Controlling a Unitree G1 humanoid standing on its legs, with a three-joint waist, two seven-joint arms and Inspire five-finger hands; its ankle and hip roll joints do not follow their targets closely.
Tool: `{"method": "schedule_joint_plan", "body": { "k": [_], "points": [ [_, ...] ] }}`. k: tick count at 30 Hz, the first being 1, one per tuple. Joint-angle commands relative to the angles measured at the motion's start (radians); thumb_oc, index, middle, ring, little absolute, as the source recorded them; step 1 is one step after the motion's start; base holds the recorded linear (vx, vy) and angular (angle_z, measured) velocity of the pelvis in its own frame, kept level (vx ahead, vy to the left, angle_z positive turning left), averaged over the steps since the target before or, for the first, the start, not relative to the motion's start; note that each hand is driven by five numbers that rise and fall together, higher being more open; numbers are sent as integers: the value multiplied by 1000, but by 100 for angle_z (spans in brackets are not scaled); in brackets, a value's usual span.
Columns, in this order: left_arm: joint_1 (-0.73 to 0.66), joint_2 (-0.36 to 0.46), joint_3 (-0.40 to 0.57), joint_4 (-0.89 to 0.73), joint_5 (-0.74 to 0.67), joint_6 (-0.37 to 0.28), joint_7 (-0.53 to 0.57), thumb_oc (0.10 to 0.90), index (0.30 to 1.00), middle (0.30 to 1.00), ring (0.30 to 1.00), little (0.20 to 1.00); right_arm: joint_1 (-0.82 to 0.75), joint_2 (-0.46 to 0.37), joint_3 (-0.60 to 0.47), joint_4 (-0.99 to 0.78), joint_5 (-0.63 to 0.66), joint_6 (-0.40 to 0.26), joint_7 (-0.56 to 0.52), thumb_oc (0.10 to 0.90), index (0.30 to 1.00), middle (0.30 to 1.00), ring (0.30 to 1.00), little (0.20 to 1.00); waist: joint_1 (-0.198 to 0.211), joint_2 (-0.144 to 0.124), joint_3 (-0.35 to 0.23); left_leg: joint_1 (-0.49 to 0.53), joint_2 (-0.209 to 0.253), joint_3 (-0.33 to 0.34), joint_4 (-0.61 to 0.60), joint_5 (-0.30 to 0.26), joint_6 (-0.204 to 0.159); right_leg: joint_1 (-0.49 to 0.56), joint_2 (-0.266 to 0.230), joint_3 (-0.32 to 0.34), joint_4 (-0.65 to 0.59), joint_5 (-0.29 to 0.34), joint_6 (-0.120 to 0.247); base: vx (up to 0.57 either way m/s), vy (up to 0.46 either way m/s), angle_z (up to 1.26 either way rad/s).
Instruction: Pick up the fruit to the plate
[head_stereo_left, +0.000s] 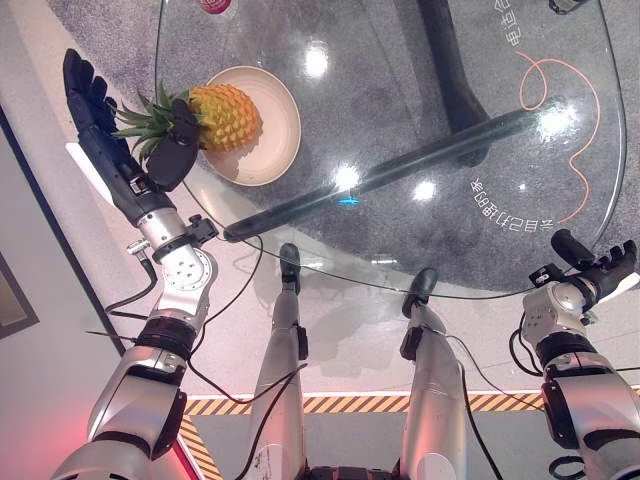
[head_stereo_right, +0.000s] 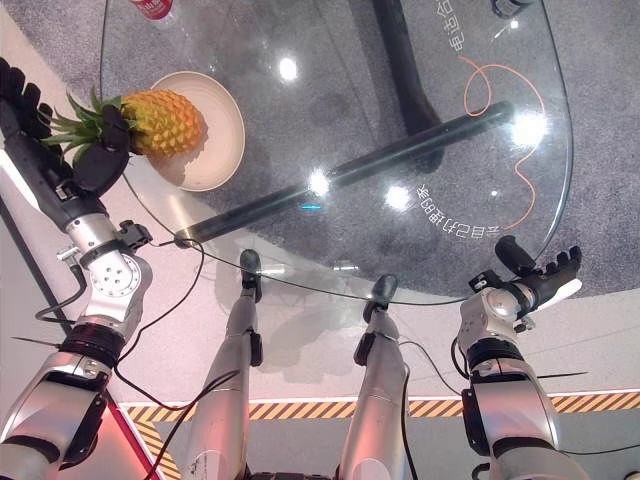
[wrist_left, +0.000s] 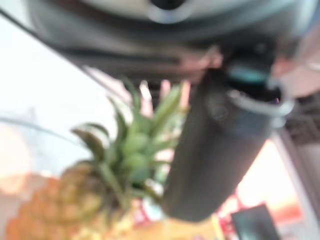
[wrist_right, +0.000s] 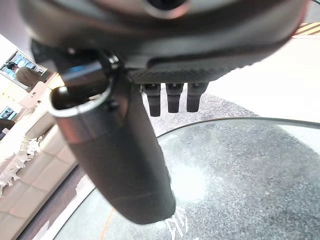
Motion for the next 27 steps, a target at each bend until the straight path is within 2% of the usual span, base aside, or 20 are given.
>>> {"method": "schedule_joint_plan", "body": {
  "k": [1,18,27],
  "points": [
    [-99,10,41,-56,35,-110,-3,800,900,900,900,900,13,-88,-44,17,14,-66,-17,800,900,900,900,900,21,-14,-18,27,30,9,137,-183,-38,18,20,-39,-38,58,7,0,0,0],
    [-91,19,26,-128,43,-113,-23,800,900,900,900,900,19,-98,-51,16,11,-68,-14,800,900,900,900,900,21,-4,-18,42,28,19,129,-182,-38,26,10,-43,-40,62,10,0,1,0],
    [-71,19,26,-186,18,-144,-87,800,900,900,900,900,26,-99,-60,12,5,-69,-19,800,900,900,900,900,25,-1,-18,48,24,16,124,-181,-36,32,7,-45,-45,65,11,0,0,0]
  ]
}}
